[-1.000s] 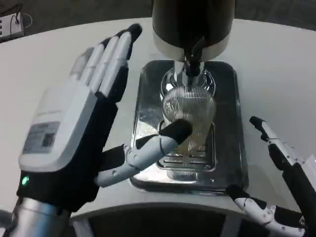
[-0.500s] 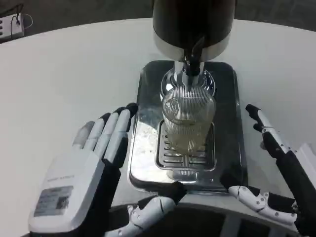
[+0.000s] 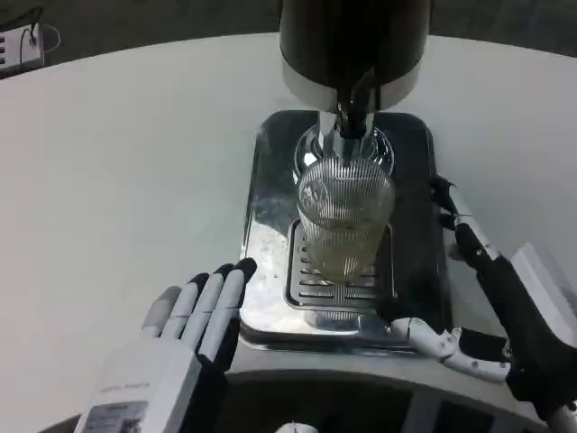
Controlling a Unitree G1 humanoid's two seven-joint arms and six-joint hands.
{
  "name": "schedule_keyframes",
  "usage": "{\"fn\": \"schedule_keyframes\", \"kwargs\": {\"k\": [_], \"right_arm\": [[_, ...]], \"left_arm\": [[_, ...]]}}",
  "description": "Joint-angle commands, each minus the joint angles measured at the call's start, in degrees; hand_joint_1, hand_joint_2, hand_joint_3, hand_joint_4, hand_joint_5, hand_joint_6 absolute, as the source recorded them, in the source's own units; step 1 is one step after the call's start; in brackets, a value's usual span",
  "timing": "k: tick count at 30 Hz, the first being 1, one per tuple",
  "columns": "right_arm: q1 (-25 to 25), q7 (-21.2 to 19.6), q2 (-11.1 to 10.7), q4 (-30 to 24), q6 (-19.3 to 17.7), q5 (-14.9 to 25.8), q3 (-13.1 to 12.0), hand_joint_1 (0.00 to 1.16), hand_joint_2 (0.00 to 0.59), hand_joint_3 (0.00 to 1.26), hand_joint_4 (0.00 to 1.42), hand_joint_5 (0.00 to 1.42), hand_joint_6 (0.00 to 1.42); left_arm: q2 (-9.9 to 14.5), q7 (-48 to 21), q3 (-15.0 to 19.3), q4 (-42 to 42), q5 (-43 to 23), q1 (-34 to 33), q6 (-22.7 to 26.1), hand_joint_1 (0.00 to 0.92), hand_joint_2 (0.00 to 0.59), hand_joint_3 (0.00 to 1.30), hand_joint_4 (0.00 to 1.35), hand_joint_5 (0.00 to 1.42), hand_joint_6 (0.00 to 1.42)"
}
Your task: Grasp the cup under the faucet to collect the drink, then remove the cup.
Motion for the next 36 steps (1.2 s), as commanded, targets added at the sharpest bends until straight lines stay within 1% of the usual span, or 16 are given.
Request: {"fn": "schedule_keyframes", "kwargs": {"k": [1, 13, 22, 26, 36], "right_arm": [[-1.88, 0.69, 0.54, 1.95, 1.03, 1.34, 0.94, 0.55, 0.259, 0.00, 0.04, 0.11, 0.23], [-4.61, 0.40, 0.23, 5.36, 0.50, 1.26, 2.07, 0.56, 0.252, 0.00, 0.04, 0.11, 0.23], [-8.19, -0.50, 1.29, 8.23, 0.73, 2.06, 2.25, 0.57, 0.250, 0.00, 0.04, 0.11, 0.23], [-9.80, -0.97, 1.80, 9.31, 0.65, 2.39, 2.53, 0.57, 0.250, 0.00, 0.04, 0.11, 0.23], [-11.99, -1.30, 2.44, 11.81, 0.21, 2.37, 3.44, 0.57, 0.249, 0.00, 0.05, 0.11, 0.23]], "left_arm": [[0.45, 1.73, -0.35, 1.24, 0.94, 0.99, -0.95, 0.000, 0.169, 0.00, 0.00, 0.00, 0.00], [0.49, 2.18, 0.12, 1.28, 0.32, 1.75, -0.96, 0.000, 0.171, 0.00, 0.00, 0.00, 0.00], [1.29, 2.32, 1.38, 1.51, -1.09, 2.55, -1.68, 0.000, 0.171, 0.00, 0.00, 0.00, 0.00], [1.26, 1.84, 1.73, 1.05, -1.24, 2.70, -1.60, 0.000, 0.171, 0.00, 0.00, 0.00, 0.00], [0.88, 1.03, 2.34, 0.42, -1.44, 3.06, -1.13, 0.000, 0.177, 0.00, 0.00, 0.00, 0.00]]}}
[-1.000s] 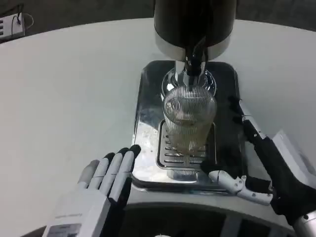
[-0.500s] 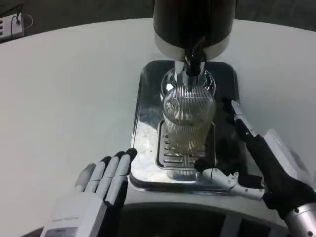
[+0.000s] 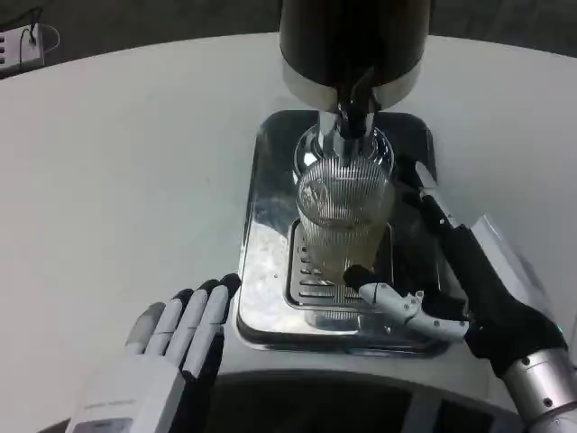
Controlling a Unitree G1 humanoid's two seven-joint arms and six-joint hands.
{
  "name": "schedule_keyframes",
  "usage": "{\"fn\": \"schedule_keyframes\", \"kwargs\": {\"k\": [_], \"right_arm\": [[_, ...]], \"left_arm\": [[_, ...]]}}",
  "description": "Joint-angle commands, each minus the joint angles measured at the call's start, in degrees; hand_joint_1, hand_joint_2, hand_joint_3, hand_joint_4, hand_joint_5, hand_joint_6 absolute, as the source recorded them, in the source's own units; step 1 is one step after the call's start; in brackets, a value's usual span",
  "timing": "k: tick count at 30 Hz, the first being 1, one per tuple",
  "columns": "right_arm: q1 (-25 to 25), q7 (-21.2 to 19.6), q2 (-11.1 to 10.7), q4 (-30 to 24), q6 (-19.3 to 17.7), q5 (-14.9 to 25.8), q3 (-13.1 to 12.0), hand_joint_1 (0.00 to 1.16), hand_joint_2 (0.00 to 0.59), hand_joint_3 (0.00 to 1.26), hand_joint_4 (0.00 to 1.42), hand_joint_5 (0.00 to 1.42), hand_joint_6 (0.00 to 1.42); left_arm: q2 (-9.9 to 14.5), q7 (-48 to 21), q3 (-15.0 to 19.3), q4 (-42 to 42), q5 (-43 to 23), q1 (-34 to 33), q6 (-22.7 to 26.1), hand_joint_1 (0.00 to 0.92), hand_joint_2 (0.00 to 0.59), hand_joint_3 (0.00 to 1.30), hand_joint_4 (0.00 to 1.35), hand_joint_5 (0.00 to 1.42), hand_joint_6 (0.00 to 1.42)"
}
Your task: Grasp the cup under the faucet to collect the drink, then remove the cup.
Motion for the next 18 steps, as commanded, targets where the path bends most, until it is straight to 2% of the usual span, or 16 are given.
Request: {"fn": "schedule_keyframes", "kwargs": {"k": [1, 10, 18], "right_arm": [[-1.69, -0.58, 0.37, 1.65, -0.45, 0.30, 0.86, 0.57, 0.249, 0.00, 0.05, 0.11, 0.23], [-3.82, -1.04, 0.40, 4.49, -1.57, 0.22, 2.15, 0.58, 0.238, 0.00, 0.05, 0.12, 0.23], [-5.97, -0.96, 1.21, 7.52, -1.15, 1.51, 2.57, 0.58, 0.235, 0.00, 0.05, 0.12, 0.23]], "left_arm": [[0.18, -0.67, 0.51, -0.60, -0.99, 0.60, 0.20, 0.000, 0.177, 0.00, 0.00, 0.00, 0.00], [0.14, -1.20, 1.86, -1.85, -1.60, 1.63, 0.42, 0.000, 0.178, 0.00, 0.00, 0.00, 0.00], [-0.31, -1.41, 2.45, -2.89, -1.42, 2.72, 0.82, 0.000, 0.178, 0.00, 0.00, 0.00, 0.00]]}}
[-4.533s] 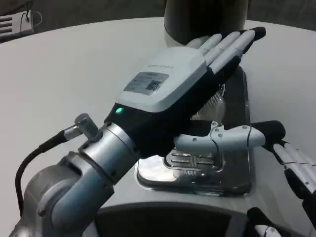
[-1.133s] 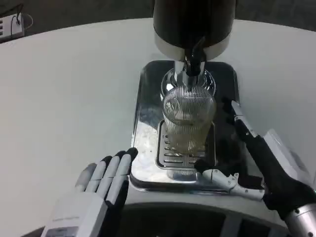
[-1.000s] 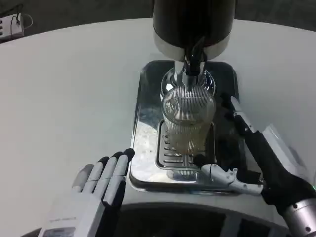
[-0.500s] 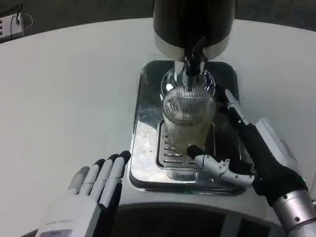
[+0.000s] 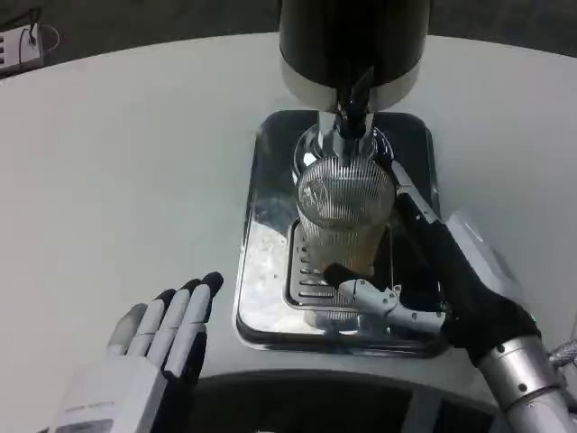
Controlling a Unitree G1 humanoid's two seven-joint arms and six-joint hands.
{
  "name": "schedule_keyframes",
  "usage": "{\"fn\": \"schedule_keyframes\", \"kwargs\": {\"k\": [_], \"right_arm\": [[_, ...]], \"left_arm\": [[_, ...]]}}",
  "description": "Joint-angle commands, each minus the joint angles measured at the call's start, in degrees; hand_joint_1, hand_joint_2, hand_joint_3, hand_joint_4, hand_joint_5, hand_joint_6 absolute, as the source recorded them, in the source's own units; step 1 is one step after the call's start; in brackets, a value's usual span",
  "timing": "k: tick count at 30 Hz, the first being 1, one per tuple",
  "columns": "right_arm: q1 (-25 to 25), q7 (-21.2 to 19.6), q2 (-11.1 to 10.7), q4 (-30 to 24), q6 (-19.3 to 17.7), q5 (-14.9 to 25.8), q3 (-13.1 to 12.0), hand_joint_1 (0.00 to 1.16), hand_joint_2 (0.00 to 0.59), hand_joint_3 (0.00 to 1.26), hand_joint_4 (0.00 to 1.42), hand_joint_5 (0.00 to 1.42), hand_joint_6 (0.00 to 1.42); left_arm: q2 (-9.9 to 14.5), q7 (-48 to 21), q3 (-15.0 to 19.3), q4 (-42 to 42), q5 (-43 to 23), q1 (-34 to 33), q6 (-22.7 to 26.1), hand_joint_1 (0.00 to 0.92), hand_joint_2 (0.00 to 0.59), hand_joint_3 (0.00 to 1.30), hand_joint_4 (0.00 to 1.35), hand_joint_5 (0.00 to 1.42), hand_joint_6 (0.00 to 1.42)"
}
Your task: Grasp the cup under the faucet to collect the drink, then remove the cup.
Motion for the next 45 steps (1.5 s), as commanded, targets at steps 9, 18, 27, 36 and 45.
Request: {"fn": "schedule_keyframes", "kwargs": {"k": [9, 18, 27, 36, 45], "right_arm": [[-3.27, -0.91, 1.42, 4.56, -0.93, 2.09, 0.88, 0.59, 0.233, 0.00, 0.06, 0.12, 0.23], [-4.96, -1.38, 1.61, 7.14, -2.16, 2.34, 1.94, 0.59, 0.233, 0.00, 0.06, 0.12, 0.23], [-6.47, -2.33, 1.42, 9.30, -3.19, 1.45, 2.98, 0.59, 0.233, 0.00, 0.06, 0.12, 0.22], [-7.94, -2.34, 2.22, 11.71, -2.75, 2.12, 3.36, 0.59, 0.225, 0.00, 0.06, 0.13, 0.23], [-9.81, -1.95, 3.48, 13.82, -2.70, 2.04, 4.31, 0.63, 0.213, 0.00, 0.08, 0.14, 0.25]], "left_arm": [[-0.26, -1.77, 0.79, -2.05, 0.37, 1.08, 1.37, 0.000, 0.178, 0.00, 0.00, 0.00, 0.00], [-0.60, -2.30, 0.52, -2.04, 0.52, 0.81, 2.20, 0.000, 0.178, 0.00, 0.00, 0.00, 0.00], [-1.06, -2.84, 0.29, -2.22, 0.66, 0.74, 2.88, 0.000, 0.178, 0.00, 0.00, 0.00, 0.00], [-1.38, -3.60, 0.56, -3.07, 0.65, 0.92, 3.72, 0.000, 0.179, 0.00, 0.00, 0.00, 0.00], [-1.85, -4.18, 0.95, -3.75, 0.43, 1.11, 4.73, 0.000, 0.179, 0.00, 0.00, 0.00, 0.00]]}}
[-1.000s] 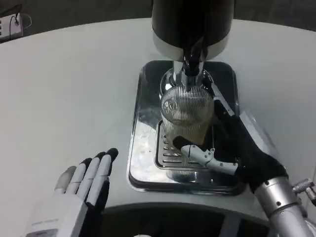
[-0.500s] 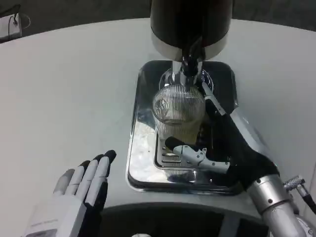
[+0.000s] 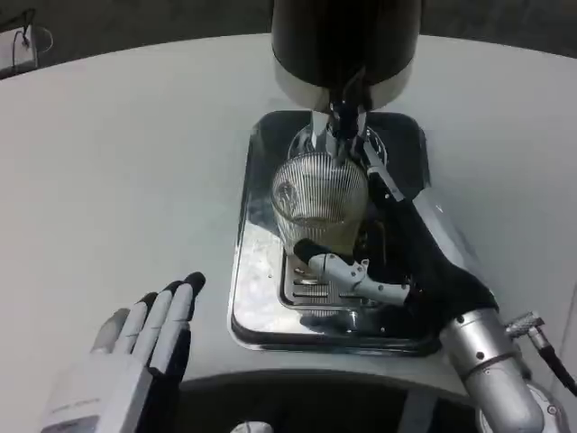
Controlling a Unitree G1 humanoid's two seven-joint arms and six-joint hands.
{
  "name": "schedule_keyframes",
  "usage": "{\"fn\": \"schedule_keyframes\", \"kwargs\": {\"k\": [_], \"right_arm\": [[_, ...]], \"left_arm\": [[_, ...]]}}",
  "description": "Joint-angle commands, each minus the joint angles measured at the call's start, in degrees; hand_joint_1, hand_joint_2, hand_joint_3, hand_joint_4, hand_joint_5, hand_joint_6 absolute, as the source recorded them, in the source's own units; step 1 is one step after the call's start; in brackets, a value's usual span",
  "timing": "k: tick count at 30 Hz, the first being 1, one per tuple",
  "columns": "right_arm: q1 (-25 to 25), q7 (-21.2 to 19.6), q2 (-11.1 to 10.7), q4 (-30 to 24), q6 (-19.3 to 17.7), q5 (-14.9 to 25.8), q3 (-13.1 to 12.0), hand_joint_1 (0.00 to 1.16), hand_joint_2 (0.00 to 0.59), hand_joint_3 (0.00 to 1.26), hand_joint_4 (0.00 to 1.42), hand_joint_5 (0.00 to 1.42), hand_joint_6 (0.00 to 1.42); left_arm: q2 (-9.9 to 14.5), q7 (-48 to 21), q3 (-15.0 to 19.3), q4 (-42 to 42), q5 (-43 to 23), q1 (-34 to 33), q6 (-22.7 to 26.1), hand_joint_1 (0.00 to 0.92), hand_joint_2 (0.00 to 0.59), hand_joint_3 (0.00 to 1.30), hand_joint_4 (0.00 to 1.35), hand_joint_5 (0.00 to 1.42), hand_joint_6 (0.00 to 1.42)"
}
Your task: Grasp the cup under the faucet to collect the drink, then remove the cup.
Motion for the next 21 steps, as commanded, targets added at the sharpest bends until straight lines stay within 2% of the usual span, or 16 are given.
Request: {"fn": "schedule_keyframes", "kwargs": {"k": [1, 8, 14, 21], "right_arm": [[-0.74, 0.64, 1.03, 1.69, 0.43, -0.06, 1.48, 0.63, 0.212, 0.00, 0.08, 0.14, 0.25], [-1.72, 0.24, 1.44, 3.24, 0.57, -0.20, 2.01, 0.67, 0.203, 0.05, 0.13, 0.15, 0.25], [-1.52, 0.21, 2.15, 3.85, 0.06, -0.15, 2.91, 0.73, 0.189, 0.14, 0.23, 0.24, 0.31], [-2.21, -0.43, 3.43, 4.64, 0.19, 0.21, 3.26, 0.76, 0.185, 0.18, 0.25, 0.27, 0.35]], "left_arm": [[-0.16, -0.79, 0.60, -0.82, 0.31, 0.60, 0.89, 0.000, 0.179, 0.00, 0.00, 0.00, 0.00], [-0.08, -0.76, 1.42, -0.83, -0.39, 0.86, 1.06, 0.000, 0.179, 0.00, 0.00, 0.00, 0.00], [-0.06, -1.26, 1.79, -0.71, -0.70, 0.20, 1.41, 0.000, 0.179, 0.00, 0.00, 0.00, 0.00], [-0.38, -1.81, 2.16, -0.88, -1.02, 0.14, 1.84, 0.000, 0.179, 0.00, 0.00, 0.00, 0.00]]}}
